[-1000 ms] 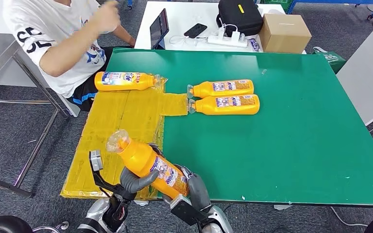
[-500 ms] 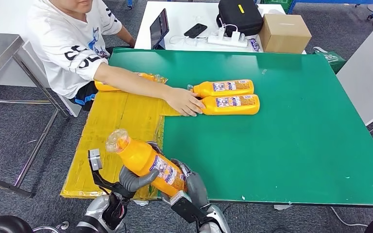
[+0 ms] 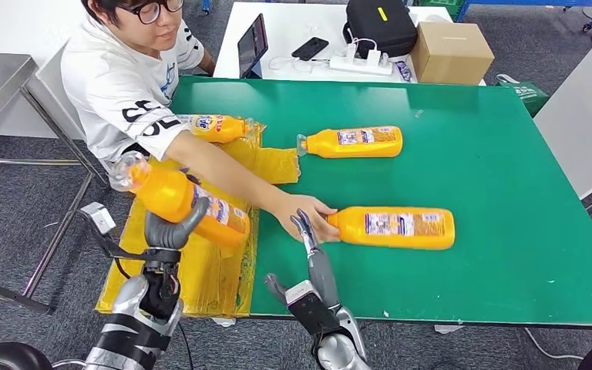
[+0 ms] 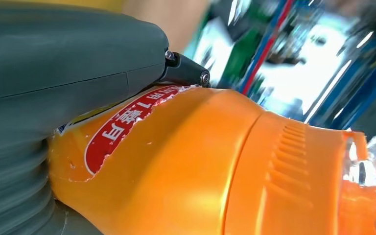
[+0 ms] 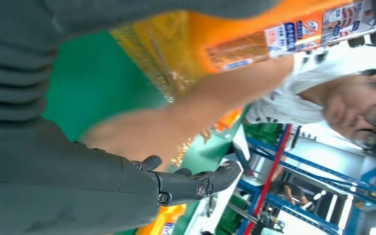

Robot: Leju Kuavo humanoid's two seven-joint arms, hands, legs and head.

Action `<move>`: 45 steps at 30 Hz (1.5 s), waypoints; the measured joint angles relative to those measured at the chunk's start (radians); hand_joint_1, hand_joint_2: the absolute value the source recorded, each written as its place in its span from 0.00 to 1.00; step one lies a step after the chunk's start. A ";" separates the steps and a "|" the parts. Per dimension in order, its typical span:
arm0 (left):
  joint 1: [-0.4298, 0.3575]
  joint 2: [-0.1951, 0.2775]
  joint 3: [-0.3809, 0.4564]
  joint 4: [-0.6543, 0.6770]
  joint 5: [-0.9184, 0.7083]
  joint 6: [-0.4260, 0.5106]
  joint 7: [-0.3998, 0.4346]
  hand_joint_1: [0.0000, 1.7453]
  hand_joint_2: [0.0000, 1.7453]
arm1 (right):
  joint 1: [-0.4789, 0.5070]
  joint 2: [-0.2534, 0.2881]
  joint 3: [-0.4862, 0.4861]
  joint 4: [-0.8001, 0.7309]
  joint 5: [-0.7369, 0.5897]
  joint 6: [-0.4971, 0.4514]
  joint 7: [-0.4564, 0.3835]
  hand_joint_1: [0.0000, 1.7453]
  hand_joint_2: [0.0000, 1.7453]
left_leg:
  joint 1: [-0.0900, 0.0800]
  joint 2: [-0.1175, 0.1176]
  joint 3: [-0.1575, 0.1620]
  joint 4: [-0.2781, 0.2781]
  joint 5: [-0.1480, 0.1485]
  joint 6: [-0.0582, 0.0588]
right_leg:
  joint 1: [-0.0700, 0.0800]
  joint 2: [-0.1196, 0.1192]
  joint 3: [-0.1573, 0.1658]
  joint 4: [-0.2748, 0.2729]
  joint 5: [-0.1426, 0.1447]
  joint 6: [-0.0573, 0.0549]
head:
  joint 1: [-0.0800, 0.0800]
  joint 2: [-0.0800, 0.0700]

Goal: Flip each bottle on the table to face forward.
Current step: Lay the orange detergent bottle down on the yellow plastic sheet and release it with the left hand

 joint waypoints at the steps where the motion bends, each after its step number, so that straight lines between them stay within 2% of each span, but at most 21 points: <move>1: -0.017 -0.001 0.011 -0.001 -0.009 0.024 -0.006 1.00 1.00 | 0.001 0.001 -0.001 -0.010 0.000 0.004 0.000 0.00 0.00 | 0.000 0.000 0.000 0.000 0.000 0.000 | 0.000 0.000 0.000 0.000 0.000 0.000 | 0.000 0.000; 5: -0.067 -0.005 0.044 -0.002 -0.027 0.071 -0.019 1.00 1.00 | 0.005 0.001 -0.001 -0.043 0.003 0.010 -0.001 0.00 0.00 | 0.000 0.000 0.000 0.000 0.000 0.000 | 0.000 0.000 0.000 0.000 0.000 0.000 | 0.000 0.000; 9: -0.086 -0.009 0.058 -0.002 -0.039 0.089 -0.030 1.00 1.00 | 0.007 0.002 -0.002 -0.058 0.002 0.008 -0.002 0.00 0.00 | 0.000 0.000 0.000 0.000 0.000 0.000 | 0.000 0.000 0.000 0.000 0.000 0.000 | 0.000 0.000; 12: -0.097 -0.011 0.065 -0.002 -0.106 0.158 -0.071 1.00 1.00 | 0.013 0.002 -0.002 -0.079 -0.015 -0.012 -0.002 0.00 0.00 | 0.000 0.000 0.000 0.000 0.000 0.000 | 0.000 0.000 0.000 0.000 0.000 0.000 | 0.000 0.000; 14: -0.106 -0.009 0.067 -0.003 -0.222 0.250 -0.112 1.00 1.00 | 0.022 0.000 0.003 -0.116 -0.052 -0.049 -0.002 0.00 0.00 | 0.000 0.000 0.000 0.000 0.000 0.000 | 0.000 0.000 0.000 0.000 0.000 0.000 | 0.000 0.000; 17: -0.121 0.002 0.062 -0.003 -0.506 0.433 -0.154 1.00 1.00 | 0.031 -0.006 0.017 -0.198 -0.111 -0.113 -0.003 0.00 0.00 | 0.000 0.000 -0.001 0.000 0.000 0.000 | 0.000 0.000 0.000 0.000 0.000 0.000 | 0.000 0.000; 20: -0.145 0.021 0.050 0.009 -0.775 0.563 -0.143 1.00 1.00 | 0.032 -0.008 0.025 -0.273 -0.141 -0.134 -0.004 0.00 0.00 | 0.000 0.000 0.000 0.000 0.000 0.000 | 0.000 0.000 0.000 0.000 0.000 0.000 | 0.000 0.000; 23: -0.167 0.042 0.040 0.047 -0.983 0.634 -0.117 1.00 1.00 | 0.033 -0.008 0.025 -0.325 -0.163 -0.133 -0.004 0.00 0.00 | 0.000 0.000 0.000 0.000 0.000 0.000 | 0.000 0.000 0.000 0.000 0.000 0.000 | 0.000 0.000; 26: -0.182 0.065 0.039 0.105 -1.112 0.663 -0.099 1.00 1.00 | 0.038 -0.008 0.024 -0.361 -0.181 -0.130 -0.004 0.00 0.00 | 0.000 0.001 0.000 0.000 0.001 -0.001 | 0.000 0.000 0.000 0.000 0.000 0.000 | 0.000 0.000; 28: -0.185 0.080 0.039 0.140 -1.144 0.669 -0.094 1.00 1.00 | 0.041 -0.009 0.023 -0.380 -0.188 -0.129 -0.004 0.00 0.00 | 0.000 0.001 0.000 0.000 0.001 -0.001 | 0.000 0.000 0.000 0.000 0.000 0.000 | 0.000 0.000; 36: -0.183 0.116 0.040 0.220 -1.164 0.657 -0.094 1.00 1.00 | 0.050 -0.014 0.020 -0.423 -0.197 -0.118 -0.004 0.00 0.00 | 0.000 0.000 -0.001 0.000 0.000 -0.001 | 0.000 0.000 -0.001 0.000 0.000 0.000 | 0.000 0.000; 45: -0.183 0.127 0.040 0.252 -1.174 0.648 -0.094 1.00 1.00 | 0.052 -0.016 0.017 -0.432 -0.198 -0.115 -0.004 0.00 0.00 | 0.000 0.000 0.000 0.000 0.001 -0.001 | 0.000 0.000 0.000 0.000 0.000 0.000 | 0.000 0.000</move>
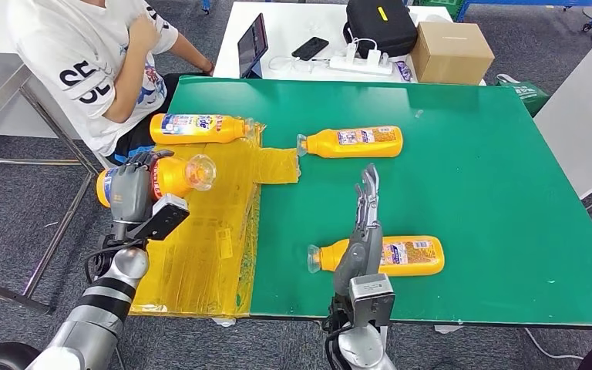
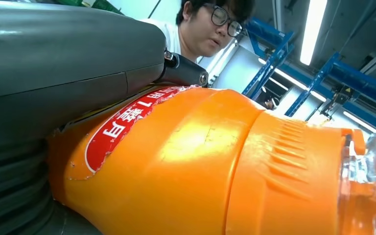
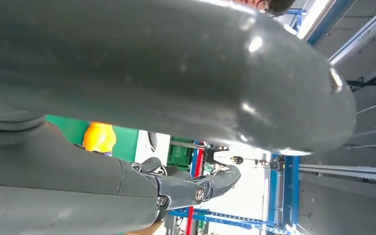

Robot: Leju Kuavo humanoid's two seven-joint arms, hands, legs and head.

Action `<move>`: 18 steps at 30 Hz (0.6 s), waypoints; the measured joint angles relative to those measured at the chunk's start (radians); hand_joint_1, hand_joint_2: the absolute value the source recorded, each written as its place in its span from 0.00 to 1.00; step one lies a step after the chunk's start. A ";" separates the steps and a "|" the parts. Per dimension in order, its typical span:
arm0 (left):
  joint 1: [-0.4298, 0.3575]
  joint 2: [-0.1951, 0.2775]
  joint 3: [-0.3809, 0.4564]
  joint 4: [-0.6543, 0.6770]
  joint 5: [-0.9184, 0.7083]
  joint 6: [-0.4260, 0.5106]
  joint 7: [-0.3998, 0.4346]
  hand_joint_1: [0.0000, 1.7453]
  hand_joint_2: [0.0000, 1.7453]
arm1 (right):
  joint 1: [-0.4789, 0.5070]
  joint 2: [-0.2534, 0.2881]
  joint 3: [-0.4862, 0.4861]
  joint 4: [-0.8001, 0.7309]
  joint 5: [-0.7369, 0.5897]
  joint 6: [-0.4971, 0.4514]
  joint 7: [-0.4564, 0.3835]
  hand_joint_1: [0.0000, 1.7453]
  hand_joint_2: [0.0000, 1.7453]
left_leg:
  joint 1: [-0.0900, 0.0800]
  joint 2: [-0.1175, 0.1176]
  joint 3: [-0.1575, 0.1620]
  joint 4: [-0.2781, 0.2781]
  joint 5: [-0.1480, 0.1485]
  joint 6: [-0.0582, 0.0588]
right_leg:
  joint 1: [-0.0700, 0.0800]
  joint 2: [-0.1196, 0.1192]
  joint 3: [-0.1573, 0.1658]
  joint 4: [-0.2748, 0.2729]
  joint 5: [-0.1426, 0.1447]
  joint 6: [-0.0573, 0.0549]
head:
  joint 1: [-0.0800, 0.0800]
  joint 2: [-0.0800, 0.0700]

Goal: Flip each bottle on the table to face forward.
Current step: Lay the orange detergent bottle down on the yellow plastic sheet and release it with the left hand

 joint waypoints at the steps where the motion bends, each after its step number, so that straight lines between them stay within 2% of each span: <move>1: 0.000 0.001 0.000 0.004 -0.006 -0.010 0.001 1.00 1.00 | 0.000 0.000 -0.001 -0.001 -0.001 0.001 0.000 0.00 0.00 | 0.000 0.000 0.000 0.000 0.000 0.000 | 0.000 0.000 0.000 0.000 0.000 0.000 | 0.000 0.000; 7: -0.017 0.011 -0.012 0.093 -0.088 -0.098 0.010 1.00 1.00 | 0.002 -0.002 -0.005 -0.034 -0.025 0.009 0.000 0.00 0.00 | 0.000 0.000 0.000 0.000 0.000 0.000 | 0.000 0.000 0.000 0.000 0.000 0.000 | 0.000 0.000; 12: -0.064 0.027 -0.042 0.220 -0.170 -0.143 0.048 1.00 1.00 | 0.003 -0.008 -0.012 -0.074 -0.036 0.012 0.000 0.00 0.00 | 0.000 0.000 0.000 0.000 0.000 0.000 | 0.000 0.000 0.000 0.000 0.000 0.000 | 0.000 0.000; 18: -0.112 0.055 -0.088 0.352 -0.254 -0.192 0.072 1.00 1.00 | 0.008 -0.008 -0.027 -0.074 -0.050 0.061 0.000 0.00 0.00 | 0.000 0.000 0.000 0.000 0.000 0.000 | 0.000 0.000 0.000 0.000 0.000 0.000 | 0.000 0.000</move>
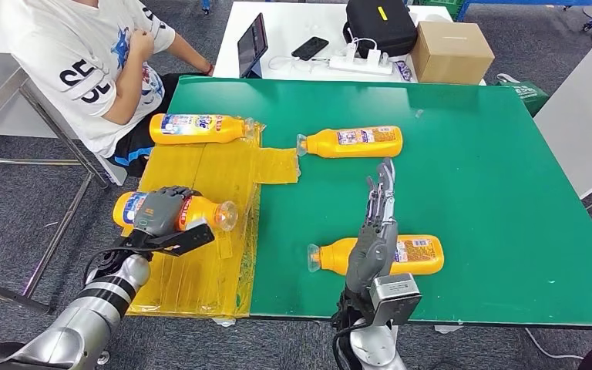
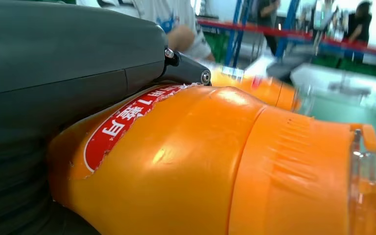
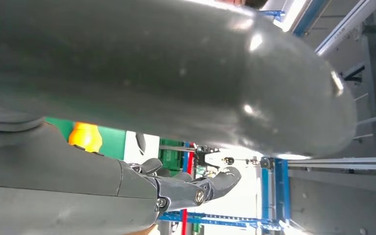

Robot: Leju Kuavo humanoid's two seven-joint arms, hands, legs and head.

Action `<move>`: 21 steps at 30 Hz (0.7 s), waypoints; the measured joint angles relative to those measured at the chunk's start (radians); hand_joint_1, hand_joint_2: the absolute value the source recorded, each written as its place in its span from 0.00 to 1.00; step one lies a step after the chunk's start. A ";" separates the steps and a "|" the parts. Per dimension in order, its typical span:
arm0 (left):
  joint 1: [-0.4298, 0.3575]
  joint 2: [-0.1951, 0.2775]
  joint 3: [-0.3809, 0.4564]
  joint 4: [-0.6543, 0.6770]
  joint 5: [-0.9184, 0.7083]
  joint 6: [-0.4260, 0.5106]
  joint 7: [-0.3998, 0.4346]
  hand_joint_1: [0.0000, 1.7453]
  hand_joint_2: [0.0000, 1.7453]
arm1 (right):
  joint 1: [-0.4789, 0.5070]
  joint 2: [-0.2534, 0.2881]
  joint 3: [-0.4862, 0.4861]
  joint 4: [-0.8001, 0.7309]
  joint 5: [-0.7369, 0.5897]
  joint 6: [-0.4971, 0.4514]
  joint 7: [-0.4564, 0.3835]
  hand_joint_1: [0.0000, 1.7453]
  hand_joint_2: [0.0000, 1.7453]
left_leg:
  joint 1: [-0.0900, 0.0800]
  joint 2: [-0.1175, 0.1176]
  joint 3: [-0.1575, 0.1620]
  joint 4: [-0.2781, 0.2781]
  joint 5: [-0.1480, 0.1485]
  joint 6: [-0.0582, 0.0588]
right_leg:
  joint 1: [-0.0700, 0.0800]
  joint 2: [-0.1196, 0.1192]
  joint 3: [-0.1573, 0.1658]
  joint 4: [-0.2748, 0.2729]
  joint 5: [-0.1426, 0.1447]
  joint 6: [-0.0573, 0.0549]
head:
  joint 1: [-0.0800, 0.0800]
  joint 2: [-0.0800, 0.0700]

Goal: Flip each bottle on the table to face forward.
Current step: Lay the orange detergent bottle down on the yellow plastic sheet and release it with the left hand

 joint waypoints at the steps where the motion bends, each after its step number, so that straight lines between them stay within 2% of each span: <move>1: -0.006 0.004 -0.008 0.017 -0.010 -0.006 0.000 1.00 1.00 | 0.001 0.000 -0.003 0.001 -0.004 0.006 0.000 0.00 0.00 | 0.000 0.000 0.000 0.000 0.000 0.000 | 0.000 0.000 0.000 0.000 0.000 0.000 | 0.000 0.000; 12: -0.057 0.023 -0.067 0.097 -0.055 -0.072 0.010 0.98 1.00 | 0.002 0.004 -0.019 0.035 -0.035 0.053 0.000 0.00 0.00 | 0.000 0.000 0.000 0.000 0.000 0.000 | 0.000 0.000 0.001 0.000 0.000 0.000 | 0.000 0.000; 15: -0.065 0.027 -0.071 0.105 -0.039 -0.120 0.001 0.25 1.00 | 0.001 0.009 -0.024 0.052 -0.039 0.071 0.000 0.00 0.00 | 0.000 0.000 0.000 0.000 0.000 0.000 | 0.000 0.000 0.001 0.000 0.000 0.000 | 0.000 0.000; 16: -0.067 0.029 -0.071 0.107 -0.030 -0.136 -0.005 0.02 0.75 | 0.001 0.011 -0.026 0.058 -0.039 0.077 0.000 0.00 0.00 | 0.000 -0.001 0.000 0.000 0.000 0.000 | 0.000 0.000 0.001 0.000 0.000 0.000 | 0.000 0.000; 19: -0.070 0.032 -0.071 0.114 -0.001 -0.180 -0.017 0.00 0.00 | 0.000 0.015 -0.031 0.076 -0.040 0.088 0.000 0.00 0.00 | 0.000 -0.001 0.000 0.000 0.000 0.000 | 0.000 0.000 0.001 0.001 0.000 0.000 | 0.000 0.000; 21: -0.070 0.033 -0.071 0.117 0.030 -0.213 -0.023 0.00 0.00 | 0.000 0.022 -0.039 0.093 -0.040 0.097 0.000 0.00 0.00 | 0.000 -0.001 0.000 0.000 0.000 0.000 | 0.000 0.000 0.001 0.001 0.000 0.000 | 0.000 0.000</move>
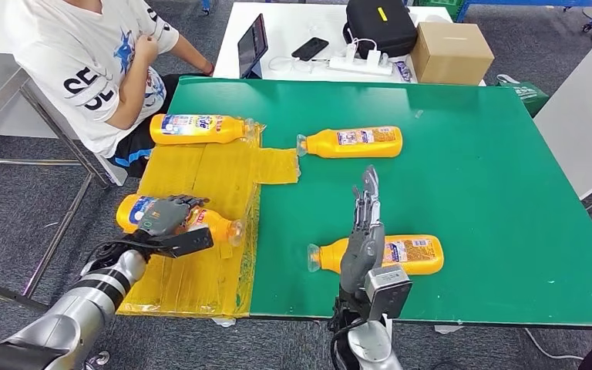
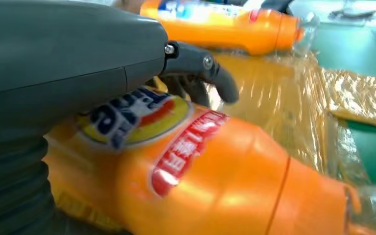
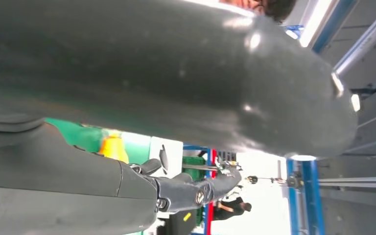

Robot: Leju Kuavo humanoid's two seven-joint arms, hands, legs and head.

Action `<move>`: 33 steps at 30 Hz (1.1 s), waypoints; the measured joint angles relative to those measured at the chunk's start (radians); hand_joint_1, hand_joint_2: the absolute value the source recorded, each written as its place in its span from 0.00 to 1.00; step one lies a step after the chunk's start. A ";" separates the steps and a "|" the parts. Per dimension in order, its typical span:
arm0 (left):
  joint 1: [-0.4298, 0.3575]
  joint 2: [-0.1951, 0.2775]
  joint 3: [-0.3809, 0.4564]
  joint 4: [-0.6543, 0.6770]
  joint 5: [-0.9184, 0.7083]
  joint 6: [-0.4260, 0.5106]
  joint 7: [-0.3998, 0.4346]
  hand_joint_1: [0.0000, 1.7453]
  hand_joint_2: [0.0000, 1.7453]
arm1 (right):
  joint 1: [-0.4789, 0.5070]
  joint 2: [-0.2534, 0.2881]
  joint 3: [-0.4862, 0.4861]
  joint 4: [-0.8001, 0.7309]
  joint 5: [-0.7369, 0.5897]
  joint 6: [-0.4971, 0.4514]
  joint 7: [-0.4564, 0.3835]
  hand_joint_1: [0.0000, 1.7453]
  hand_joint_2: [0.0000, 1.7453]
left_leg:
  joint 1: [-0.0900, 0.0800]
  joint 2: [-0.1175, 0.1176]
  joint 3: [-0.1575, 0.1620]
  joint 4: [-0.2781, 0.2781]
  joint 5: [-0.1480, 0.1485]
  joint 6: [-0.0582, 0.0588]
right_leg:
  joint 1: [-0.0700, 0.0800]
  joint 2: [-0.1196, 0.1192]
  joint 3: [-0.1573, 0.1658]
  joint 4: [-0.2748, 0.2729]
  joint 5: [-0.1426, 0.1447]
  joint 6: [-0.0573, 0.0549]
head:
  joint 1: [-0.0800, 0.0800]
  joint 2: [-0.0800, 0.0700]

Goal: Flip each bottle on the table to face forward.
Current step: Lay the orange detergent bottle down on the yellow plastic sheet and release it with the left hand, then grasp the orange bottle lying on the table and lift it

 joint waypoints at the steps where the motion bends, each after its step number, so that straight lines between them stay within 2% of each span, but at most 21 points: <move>1: 0.000 0.000 0.000 0.000 0.016 -0.018 -0.002 0.00 0.00 | 0.000 0.003 -0.004 0.007 0.000 0.005 0.000 0.00 0.00 | 0.000 0.000 0.000 0.000 0.000 0.000 | 0.000 0.000 0.000 0.000 0.000 0.000 | 0.000 0.000; 13: -0.002 0.004 0.003 0.000 0.092 -0.123 -0.029 0.00 0.00 | -0.002 0.022 -0.027 0.055 0.001 0.023 0.000 0.00 0.00 | 0.000 -0.002 0.002 0.000 0.001 -0.001 | 0.000 -0.001 0.003 0.000 0.000 0.000 | 0.000 0.000; 22: 0.006 0.013 0.029 -0.014 0.305 -0.265 -0.067 0.00 0.00 | -0.015 0.032 -0.042 0.095 -0.004 0.039 0.000 0.00 0.00 | 0.000 -0.003 0.005 0.000 0.001 -0.002 | 0.000 -0.001 0.005 0.001 0.000 0.000 | 0.000 0.000; 26: 0.021 0.007 0.050 -0.030 0.364 -0.259 -0.074 0.00 0.00 | -0.017 0.037 -0.045 0.104 -0.004 0.039 0.000 0.00 0.00 | 0.000 -0.003 0.005 0.000 0.002 -0.002 | 0.000 -0.001 0.005 0.001 0.000 0.000 | 0.000 0.000; 29: 0.069 -0.031 0.113 -0.095 0.523 -0.143 -0.120 0.00 0.00 | -0.017 0.040 -0.046 0.110 0.012 0.029 0.013 0.00 0.00 | 0.000 -0.002 0.004 0.000 0.002 -0.002 | 0.000 -0.001 0.004 0.001 0.001 -0.002 | 0.000 0.000; 30: 0.094 -0.055 0.148 -0.137 0.591 -0.078 -0.140 0.00 0.25 | -0.018 0.042 -0.046 0.114 0.025 0.021 0.023 0.00 0.00 | 0.000 -0.002 0.003 0.000 0.002 -0.002 | 0.000 -0.001 0.002 0.001 0.001 -0.002 | 0.000 0.000; 33: 0.151 -0.130 0.243 -0.268 0.724 0.123 -0.190 0.00 1.00 | -0.028 0.044 -0.043 0.133 0.101 -0.007 0.068 0.00 0.75 | 0.000 -0.002 0.000 0.000 0.002 -0.001 | 0.000 -0.001 0.000 0.001 0.002 -0.003 | 0.001 0.000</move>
